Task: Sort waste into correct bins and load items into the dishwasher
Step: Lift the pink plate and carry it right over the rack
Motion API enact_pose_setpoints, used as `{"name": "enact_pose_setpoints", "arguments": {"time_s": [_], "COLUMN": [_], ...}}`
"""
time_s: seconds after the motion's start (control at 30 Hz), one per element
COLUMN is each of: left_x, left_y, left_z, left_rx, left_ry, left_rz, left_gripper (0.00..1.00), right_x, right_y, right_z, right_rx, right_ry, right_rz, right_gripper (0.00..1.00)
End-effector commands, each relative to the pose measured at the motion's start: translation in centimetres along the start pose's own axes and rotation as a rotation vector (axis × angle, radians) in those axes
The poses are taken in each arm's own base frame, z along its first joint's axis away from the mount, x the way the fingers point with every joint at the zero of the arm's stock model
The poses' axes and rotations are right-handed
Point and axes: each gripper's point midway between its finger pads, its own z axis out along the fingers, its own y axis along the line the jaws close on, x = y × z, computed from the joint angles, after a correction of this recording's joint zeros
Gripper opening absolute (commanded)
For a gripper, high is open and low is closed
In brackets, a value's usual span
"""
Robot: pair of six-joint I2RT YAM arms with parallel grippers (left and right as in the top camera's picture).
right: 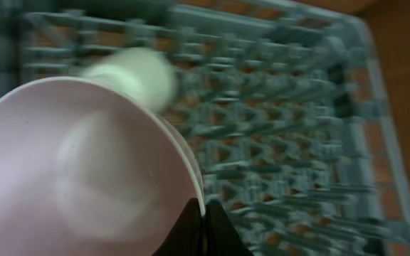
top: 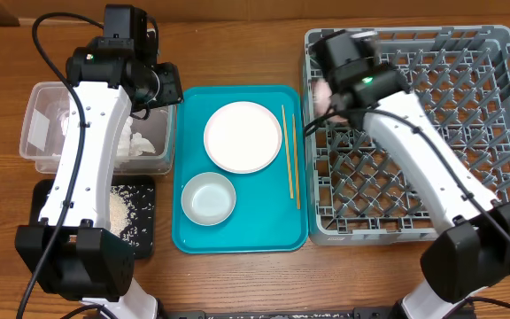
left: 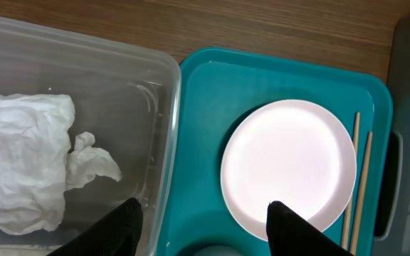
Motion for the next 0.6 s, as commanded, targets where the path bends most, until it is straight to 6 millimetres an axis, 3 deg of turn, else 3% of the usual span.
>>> {"name": "enact_pose_setpoints", "arguments": {"time_s": [0.0,0.37,0.57], "left_x": [0.0,0.0,0.0], "left_y": [-0.6,-0.6,-0.8], "left_z": [0.0,0.0,0.0], "left_rx": [0.022,0.021,0.031], "left_ry": [0.001,0.003,0.001], "left_rz": [-0.008,-0.008,-0.008], "left_gripper": [0.59,0.58,0.58], "right_x": [-1.7,-0.1,-1.5], "right_y": [-6.5,-16.7,-20.8], "right_z": [0.0,4.8,6.7], "right_rx": [0.205,0.356,0.413], "right_ry": [-0.052,0.052,0.012], "right_rz": [0.089,0.230,0.236], "right_gripper": [0.04,0.04,0.04]}}
